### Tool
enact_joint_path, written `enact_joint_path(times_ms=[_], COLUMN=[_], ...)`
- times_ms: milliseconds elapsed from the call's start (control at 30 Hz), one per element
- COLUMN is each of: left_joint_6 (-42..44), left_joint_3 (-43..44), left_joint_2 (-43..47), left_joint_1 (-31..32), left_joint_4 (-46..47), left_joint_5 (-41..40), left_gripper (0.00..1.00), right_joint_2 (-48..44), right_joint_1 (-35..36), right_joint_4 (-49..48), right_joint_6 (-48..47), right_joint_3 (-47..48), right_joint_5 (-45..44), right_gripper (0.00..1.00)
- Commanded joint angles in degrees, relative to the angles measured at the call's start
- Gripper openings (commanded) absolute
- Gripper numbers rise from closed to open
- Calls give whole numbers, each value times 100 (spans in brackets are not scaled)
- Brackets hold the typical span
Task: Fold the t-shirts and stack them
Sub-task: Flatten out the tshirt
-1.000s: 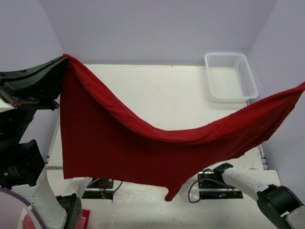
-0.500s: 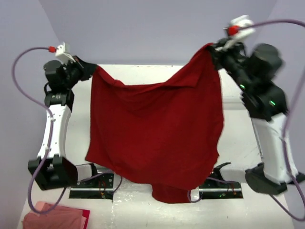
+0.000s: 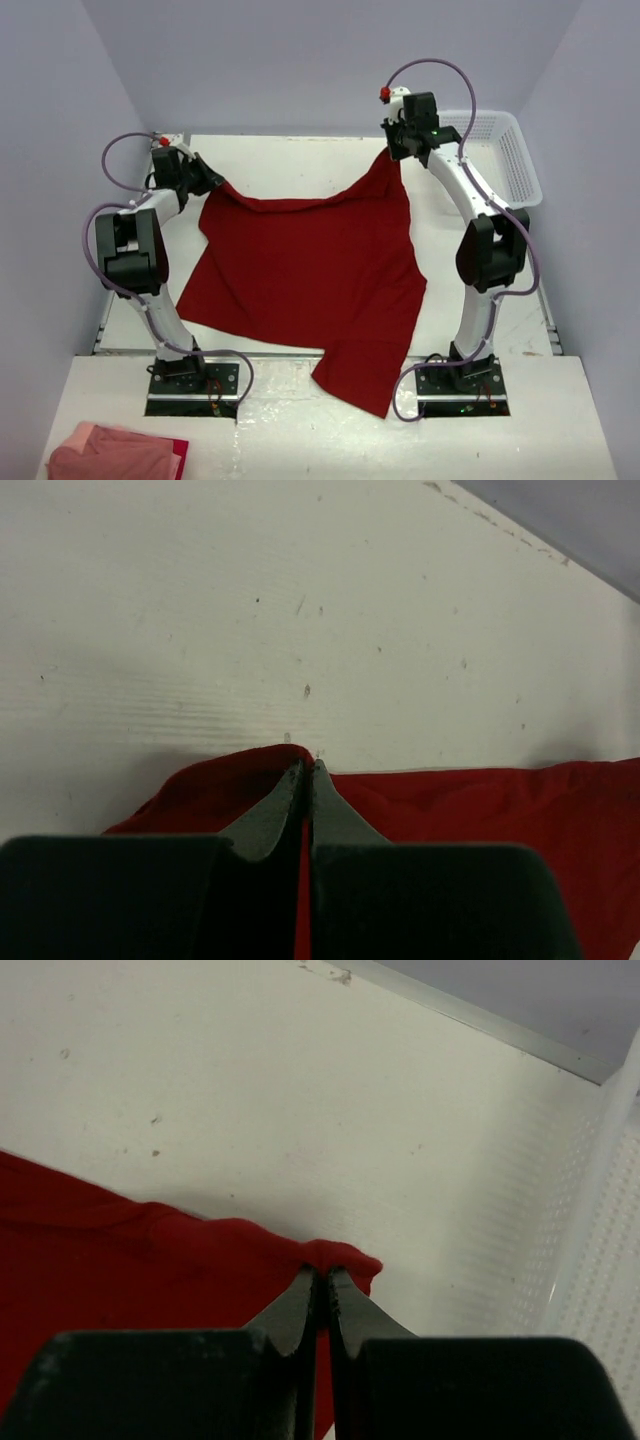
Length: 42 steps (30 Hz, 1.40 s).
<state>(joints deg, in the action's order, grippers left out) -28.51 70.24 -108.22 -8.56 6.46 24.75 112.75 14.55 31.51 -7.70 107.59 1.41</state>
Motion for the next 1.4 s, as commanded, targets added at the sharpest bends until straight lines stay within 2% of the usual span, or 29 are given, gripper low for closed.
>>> enact_joint_path(times_ms=[0, 100, 300, 367, 500, 700, 900, 1067, 1233, 1367], left_joint_6=[258, 346, 531, 522, 557, 636, 672, 461, 163, -75], left_joint_3=[473, 692, 1088, 1132, 1702, 1721, 1739, 1669, 1484, 1659], left_joint_2=[-137, -383, -647, -603, -752, -586, -717, -762, -226, 283], left_joint_1=[-6, -6, -23, -41, -93, -208, -208, -208, -181, -173], left_joint_4=[795, 866, 628, 743, 401, 313, 242, 338, 514, 287], left_joint_5=[162, 240, 118, 100, 126, -50, -146, 73, 354, 556], left_gripper=[0, 0, 0, 0, 0, 0, 0, 0, 0, 0], right_joint_2=[175, 527, 502, 572, 976, 1311, 1408, 1276, 749, 380], right_joint_1=[-83, -197, -312, -400, -444, -444, -435, -435, -374, -321], right_joint_4=[-286, -31, -109, -75, 303, 400, 497, 436, 418, 628], right_joint_6=[-108, -135, -135, -56, -65, 85, 85, 94, 252, 392], right_joint_3=[824, 1290, 1308, 1545, 2370, 2977, 2944, 2671, 2460, 2784], right_joint_5=[105, 123, -123, -132, -27, 228, 360, 307, 299, 316], right_gripper=[0, 0, 0, 0, 0, 0, 0, 0, 0, 0])
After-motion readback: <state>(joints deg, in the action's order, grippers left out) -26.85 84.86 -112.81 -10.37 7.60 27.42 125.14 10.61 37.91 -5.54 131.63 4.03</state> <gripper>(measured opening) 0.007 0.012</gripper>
